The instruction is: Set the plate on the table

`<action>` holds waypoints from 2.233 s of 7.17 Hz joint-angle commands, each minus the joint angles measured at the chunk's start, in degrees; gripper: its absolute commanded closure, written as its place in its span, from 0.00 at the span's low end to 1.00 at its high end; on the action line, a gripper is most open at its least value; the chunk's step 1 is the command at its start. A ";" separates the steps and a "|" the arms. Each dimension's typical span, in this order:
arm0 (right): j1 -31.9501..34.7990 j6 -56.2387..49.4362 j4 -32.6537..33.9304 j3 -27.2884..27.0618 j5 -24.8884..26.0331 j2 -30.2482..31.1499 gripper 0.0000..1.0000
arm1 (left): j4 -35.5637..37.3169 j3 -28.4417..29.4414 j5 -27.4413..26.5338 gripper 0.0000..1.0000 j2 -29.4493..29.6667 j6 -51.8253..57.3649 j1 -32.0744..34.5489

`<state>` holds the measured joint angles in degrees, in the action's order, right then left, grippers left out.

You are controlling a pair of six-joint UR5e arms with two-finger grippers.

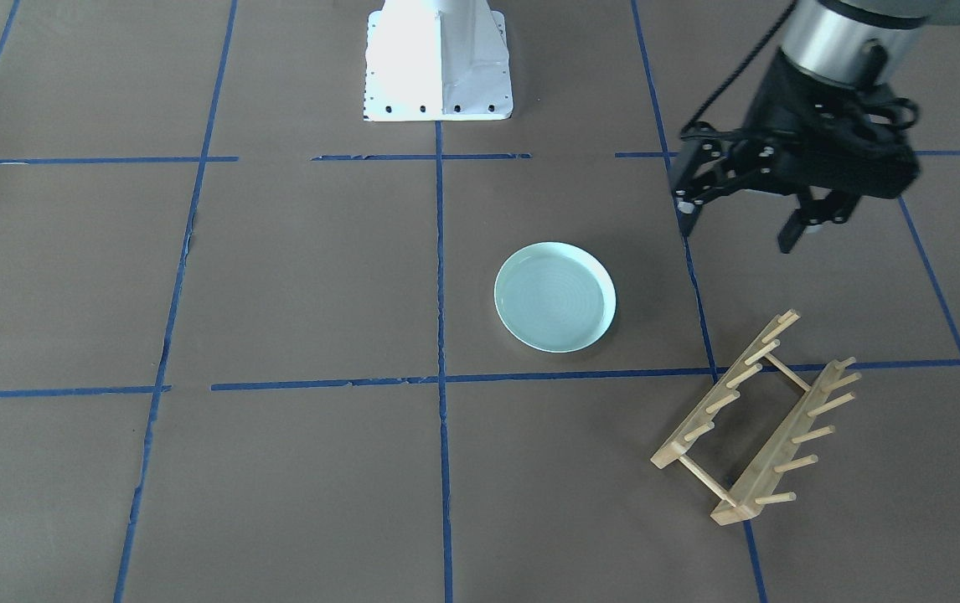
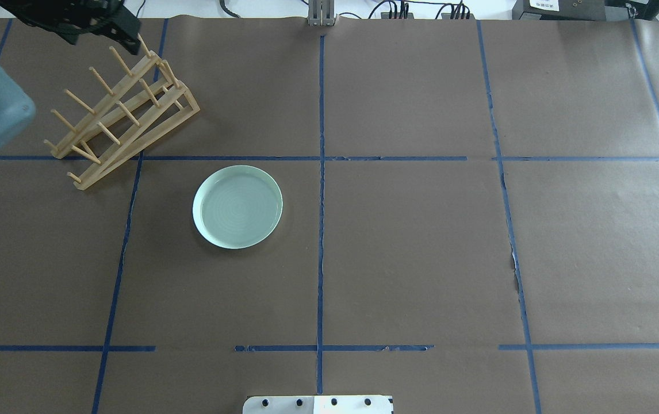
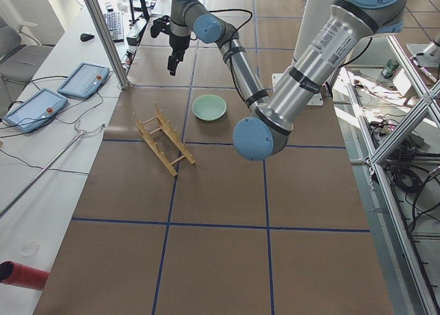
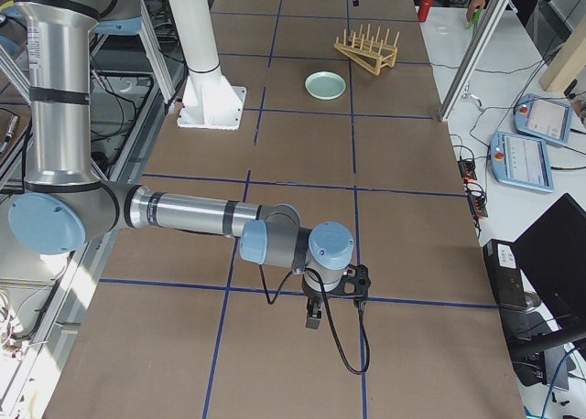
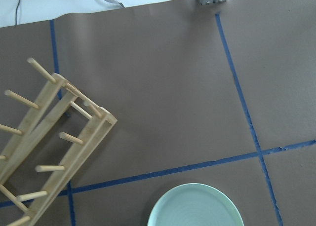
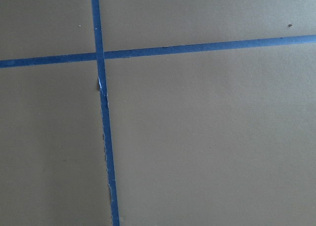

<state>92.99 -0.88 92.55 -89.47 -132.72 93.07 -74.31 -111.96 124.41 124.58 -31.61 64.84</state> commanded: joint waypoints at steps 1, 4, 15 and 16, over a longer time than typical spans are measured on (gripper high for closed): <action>0.00 0.00 0.00 0.09 0.00 0.00 0.00 | -0.40 0.60 4.78 0.00 -10.61 7.96 8.61; 0.00 0.00 0.00 0.00 0.00 0.00 0.00 | -0.58 11.36 12.16 0.00 -22.16 34.95 23.37; 0.00 0.00 0.00 0.09 0.00 0.00 0.00 | -8.22 23.63 14.02 0.00 -29.48 39.70 25.51; 0.00 0.00 0.00 0.09 0.00 0.00 0.00 | -10.40 23.63 13.76 0.00 -29.48 39.44 25.51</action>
<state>92.99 -0.88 92.55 -89.42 -132.71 93.08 -82.85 -88.32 138.34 95.16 8.01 90.31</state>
